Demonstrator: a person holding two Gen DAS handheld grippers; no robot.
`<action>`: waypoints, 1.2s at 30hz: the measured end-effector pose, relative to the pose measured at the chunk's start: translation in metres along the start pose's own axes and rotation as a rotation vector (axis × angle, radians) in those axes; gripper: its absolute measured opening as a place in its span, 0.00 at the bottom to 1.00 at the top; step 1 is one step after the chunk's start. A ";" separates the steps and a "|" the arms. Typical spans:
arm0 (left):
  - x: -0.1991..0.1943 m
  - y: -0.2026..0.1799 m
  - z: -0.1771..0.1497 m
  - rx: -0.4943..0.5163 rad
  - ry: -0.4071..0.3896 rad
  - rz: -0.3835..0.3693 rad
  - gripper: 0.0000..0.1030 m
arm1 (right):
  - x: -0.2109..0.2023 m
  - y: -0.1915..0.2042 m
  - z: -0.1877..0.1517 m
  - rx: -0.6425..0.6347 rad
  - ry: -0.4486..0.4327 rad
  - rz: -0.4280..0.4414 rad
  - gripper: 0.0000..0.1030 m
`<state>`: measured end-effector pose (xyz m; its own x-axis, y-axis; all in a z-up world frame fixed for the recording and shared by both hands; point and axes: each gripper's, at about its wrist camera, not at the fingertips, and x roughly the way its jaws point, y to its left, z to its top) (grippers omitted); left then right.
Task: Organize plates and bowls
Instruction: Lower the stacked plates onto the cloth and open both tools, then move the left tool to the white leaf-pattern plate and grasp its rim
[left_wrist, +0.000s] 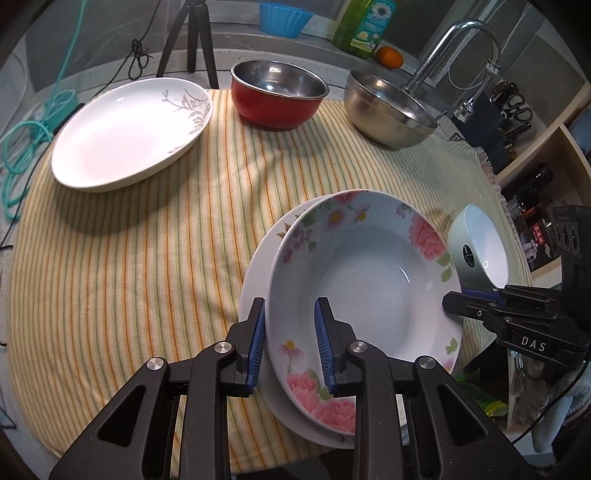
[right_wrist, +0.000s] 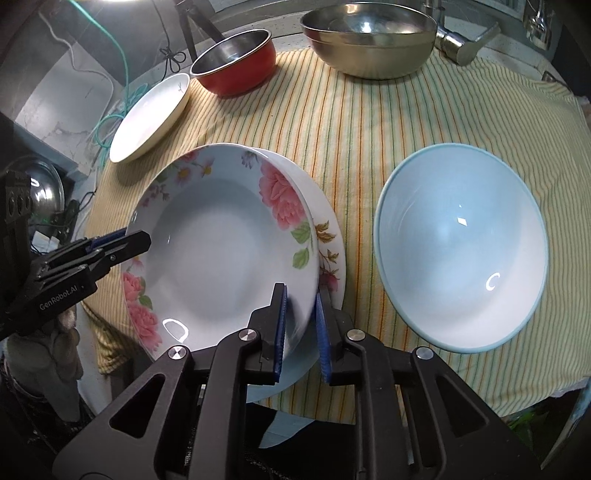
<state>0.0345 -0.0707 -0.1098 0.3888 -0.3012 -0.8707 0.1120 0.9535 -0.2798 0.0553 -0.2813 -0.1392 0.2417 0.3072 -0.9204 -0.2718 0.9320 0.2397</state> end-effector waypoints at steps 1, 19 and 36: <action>0.000 -0.001 0.000 0.005 0.001 0.005 0.23 | 0.000 0.002 0.000 -0.009 0.000 -0.007 0.20; 0.002 -0.008 0.000 0.065 0.006 0.051 0.23 | 0.000 0.023 -0.005 -0.120 0.002 -0.132 0.29; -0.025 0.039 0.011 -0.048 -0.060 -0.019 0.27 | -0.034 0.035 0.016 -0.068 -0.137 -0.042 0.48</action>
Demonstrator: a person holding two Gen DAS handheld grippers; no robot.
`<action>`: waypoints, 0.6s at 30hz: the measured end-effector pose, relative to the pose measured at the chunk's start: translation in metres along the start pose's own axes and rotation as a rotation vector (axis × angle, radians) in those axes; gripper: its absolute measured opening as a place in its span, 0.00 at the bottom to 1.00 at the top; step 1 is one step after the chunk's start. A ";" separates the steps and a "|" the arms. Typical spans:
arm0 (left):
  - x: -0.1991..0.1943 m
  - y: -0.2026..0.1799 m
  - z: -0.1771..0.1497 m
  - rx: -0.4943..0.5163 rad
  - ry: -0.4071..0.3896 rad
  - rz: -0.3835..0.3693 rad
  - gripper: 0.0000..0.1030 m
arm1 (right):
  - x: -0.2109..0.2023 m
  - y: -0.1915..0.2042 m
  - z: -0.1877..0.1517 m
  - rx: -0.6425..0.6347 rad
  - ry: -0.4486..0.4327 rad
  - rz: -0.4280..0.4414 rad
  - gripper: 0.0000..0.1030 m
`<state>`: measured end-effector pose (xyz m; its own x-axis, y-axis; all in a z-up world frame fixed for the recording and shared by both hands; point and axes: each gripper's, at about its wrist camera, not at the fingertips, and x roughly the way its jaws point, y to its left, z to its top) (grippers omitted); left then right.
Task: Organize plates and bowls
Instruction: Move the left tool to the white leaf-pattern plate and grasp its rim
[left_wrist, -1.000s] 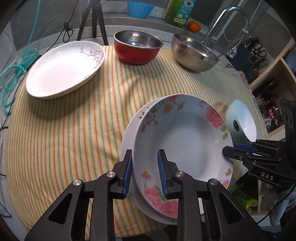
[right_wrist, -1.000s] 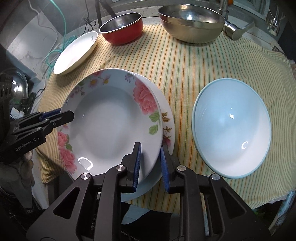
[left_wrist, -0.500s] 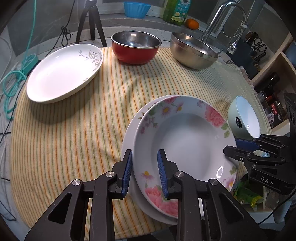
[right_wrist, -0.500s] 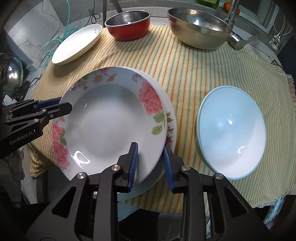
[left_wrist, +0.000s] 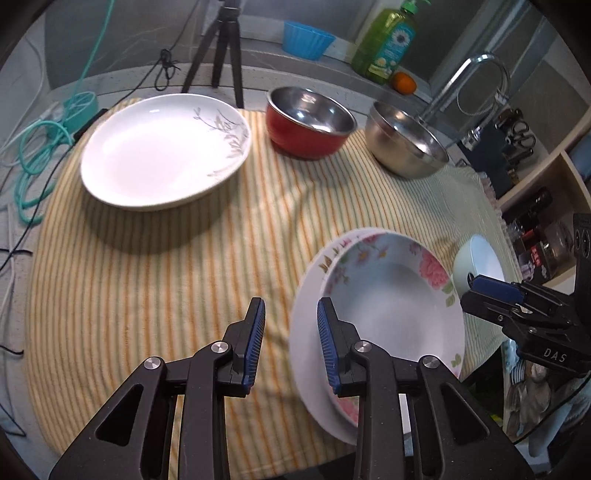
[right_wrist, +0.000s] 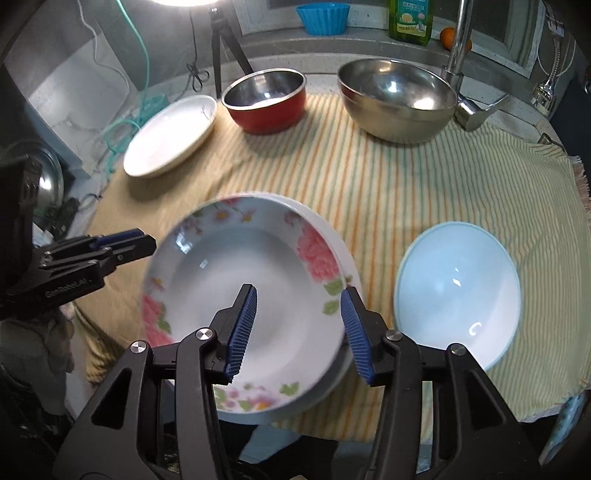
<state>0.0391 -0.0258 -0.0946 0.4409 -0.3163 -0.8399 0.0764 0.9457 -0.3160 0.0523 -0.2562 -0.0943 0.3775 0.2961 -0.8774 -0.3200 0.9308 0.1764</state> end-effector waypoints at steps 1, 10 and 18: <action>-0.003 0.005 0.003 -0.008 -0.007 0.000 0.27 | -0.001 0.002 0.003 0.009 -0.010 0.010 0.48; -0.020 0.060 0.038 -0.059 -0.066 -0.005 0.28 | 0.008 0.033 0.038 0.063 -0.079 0.110 0.48; -0.028 0.118 0.083 -0.087 -0.117 0.018 0.50 | 0.037 0.059 0.071 0.106 -0.080 0.175 0.48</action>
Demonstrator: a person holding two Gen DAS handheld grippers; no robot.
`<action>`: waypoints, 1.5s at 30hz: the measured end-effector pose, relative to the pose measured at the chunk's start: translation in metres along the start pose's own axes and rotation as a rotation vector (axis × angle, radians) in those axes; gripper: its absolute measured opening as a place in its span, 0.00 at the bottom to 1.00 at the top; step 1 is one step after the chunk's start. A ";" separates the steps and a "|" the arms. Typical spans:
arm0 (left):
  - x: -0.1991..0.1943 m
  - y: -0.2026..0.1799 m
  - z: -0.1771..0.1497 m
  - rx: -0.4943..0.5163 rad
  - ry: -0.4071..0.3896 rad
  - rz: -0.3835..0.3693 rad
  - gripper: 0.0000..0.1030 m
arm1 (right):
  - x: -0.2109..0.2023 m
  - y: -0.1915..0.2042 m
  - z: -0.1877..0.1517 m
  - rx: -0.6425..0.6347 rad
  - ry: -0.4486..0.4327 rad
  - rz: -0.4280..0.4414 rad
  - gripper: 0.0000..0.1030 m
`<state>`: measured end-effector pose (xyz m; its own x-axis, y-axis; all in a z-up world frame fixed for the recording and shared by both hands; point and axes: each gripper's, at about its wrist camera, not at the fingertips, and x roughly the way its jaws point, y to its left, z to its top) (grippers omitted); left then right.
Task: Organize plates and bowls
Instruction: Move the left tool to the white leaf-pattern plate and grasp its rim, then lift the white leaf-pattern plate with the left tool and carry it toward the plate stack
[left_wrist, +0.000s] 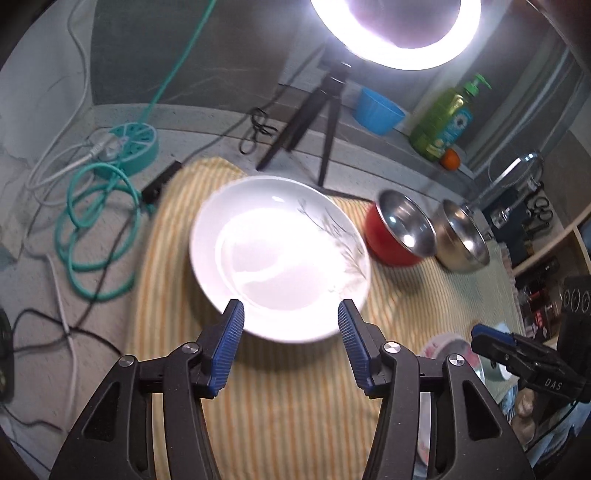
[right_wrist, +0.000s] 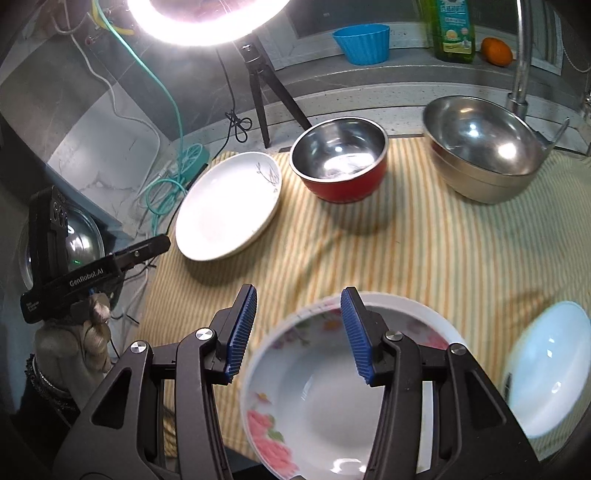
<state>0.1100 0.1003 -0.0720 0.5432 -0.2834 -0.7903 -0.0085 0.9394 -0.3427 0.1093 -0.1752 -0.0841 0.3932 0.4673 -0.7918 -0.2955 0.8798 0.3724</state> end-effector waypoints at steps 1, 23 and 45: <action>0.003 0.006 0.006 -0.002 0.002 0.003 0.50 | 0.005 0.002 0.004 0.010 0.003 0.009 0.48; 0.076 0.074 0.057 -0.031 0.080 -0.016 0.34 | 0.112 0.018 0.068 0.065 0.097 -0.039 0.44; 0.091 0.073 0.062 -0.006 0.116 -0.045 0.16 | 0.154 0.029 0.074 0.015 0.181 -0.044 0.10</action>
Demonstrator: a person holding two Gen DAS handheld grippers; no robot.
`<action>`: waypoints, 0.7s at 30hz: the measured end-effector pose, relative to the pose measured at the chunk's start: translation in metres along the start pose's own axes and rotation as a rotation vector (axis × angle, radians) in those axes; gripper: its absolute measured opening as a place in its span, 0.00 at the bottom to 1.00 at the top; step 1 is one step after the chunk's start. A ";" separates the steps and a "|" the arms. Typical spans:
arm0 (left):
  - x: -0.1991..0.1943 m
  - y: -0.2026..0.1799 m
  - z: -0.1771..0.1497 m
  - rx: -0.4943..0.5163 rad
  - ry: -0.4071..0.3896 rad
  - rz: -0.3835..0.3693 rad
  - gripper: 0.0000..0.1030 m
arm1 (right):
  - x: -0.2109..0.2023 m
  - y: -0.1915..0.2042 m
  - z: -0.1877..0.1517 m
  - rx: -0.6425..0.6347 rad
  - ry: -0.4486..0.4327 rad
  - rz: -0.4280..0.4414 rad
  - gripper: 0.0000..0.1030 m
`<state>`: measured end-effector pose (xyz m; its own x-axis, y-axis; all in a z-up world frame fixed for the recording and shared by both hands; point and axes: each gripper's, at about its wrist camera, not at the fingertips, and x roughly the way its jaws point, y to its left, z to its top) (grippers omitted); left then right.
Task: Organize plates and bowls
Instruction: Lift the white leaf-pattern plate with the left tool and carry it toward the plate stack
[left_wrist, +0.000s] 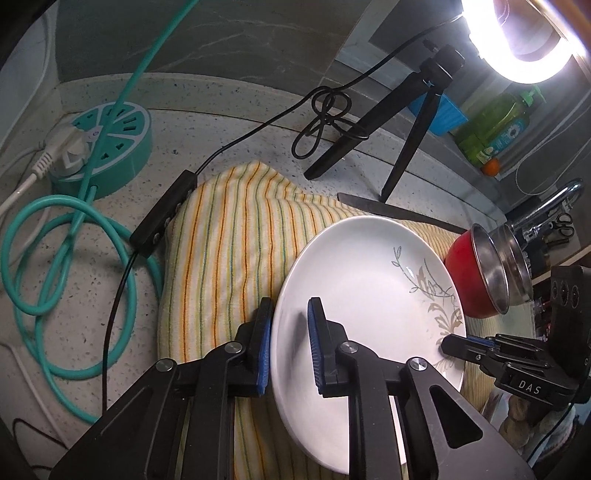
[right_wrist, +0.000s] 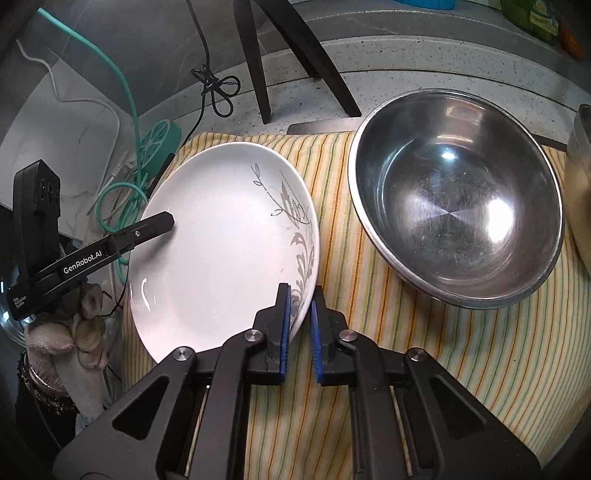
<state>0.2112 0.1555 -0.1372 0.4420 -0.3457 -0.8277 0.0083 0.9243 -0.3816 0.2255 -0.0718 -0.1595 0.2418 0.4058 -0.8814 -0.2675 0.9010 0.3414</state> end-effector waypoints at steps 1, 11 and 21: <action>0.000 -0.001 0.000 0.001 0.000 -0.001 0.16 | 0.000 0.001 0.001 0.000 0.002 -0.001 0.10; -0.019 -0.010 -0.015 -0.006 -0.017 -0.012 0.16 | -0.014 0.004 -0.012 0.011 0.012 0.018 0.10; -0.052 -0.040 -0.033 0.027 -0.064 -0.039 0.16 | -0.055 -0.002 -0.038 0.018 -0.018 0.045 0.10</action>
<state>0.1581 0.1311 -0.0929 0.4973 -0.3713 -0.7841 0.0502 0.9146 -0.4013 0.1774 -0.1019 -0.1238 0.2469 0.4488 -0.8588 -0.2616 0.8842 0.3869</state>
